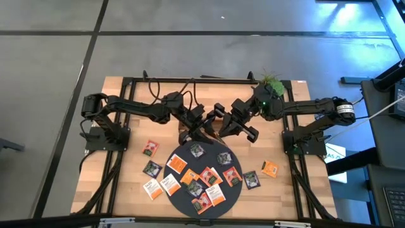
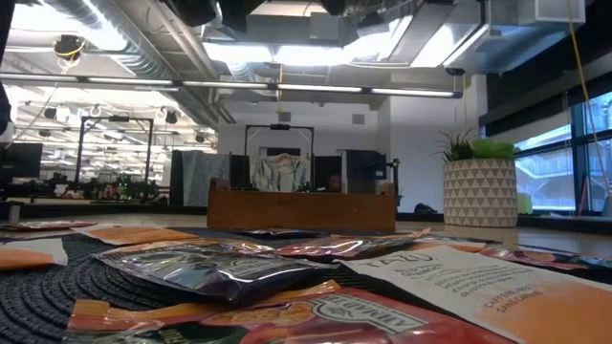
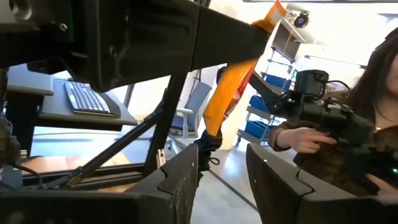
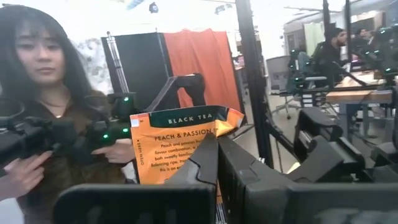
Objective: Pick & Place Tea
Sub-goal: Put the orange tea bag into the right of the wooden organizer
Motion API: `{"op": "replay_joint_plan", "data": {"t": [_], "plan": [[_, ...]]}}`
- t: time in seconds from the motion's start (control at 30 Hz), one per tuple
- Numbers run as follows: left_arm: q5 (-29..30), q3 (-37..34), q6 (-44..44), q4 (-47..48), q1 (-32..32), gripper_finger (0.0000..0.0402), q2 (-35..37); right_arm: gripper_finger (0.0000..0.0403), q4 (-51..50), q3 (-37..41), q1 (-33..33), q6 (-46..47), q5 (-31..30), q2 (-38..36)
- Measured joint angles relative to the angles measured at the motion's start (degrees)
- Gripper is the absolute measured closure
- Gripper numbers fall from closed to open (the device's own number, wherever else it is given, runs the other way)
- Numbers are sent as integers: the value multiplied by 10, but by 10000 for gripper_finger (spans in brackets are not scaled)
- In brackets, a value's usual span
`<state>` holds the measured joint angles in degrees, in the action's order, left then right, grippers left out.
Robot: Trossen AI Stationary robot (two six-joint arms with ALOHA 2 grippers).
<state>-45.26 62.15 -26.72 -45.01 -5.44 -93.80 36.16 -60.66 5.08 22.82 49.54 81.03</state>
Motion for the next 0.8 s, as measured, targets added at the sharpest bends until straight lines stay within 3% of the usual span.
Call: {"op": "replay_joint_plan", "data": {"t": [0.8], "plan": [[-4,0,5,28,-8,299,1,397,-2,0,0,86,-15,-6]]}}
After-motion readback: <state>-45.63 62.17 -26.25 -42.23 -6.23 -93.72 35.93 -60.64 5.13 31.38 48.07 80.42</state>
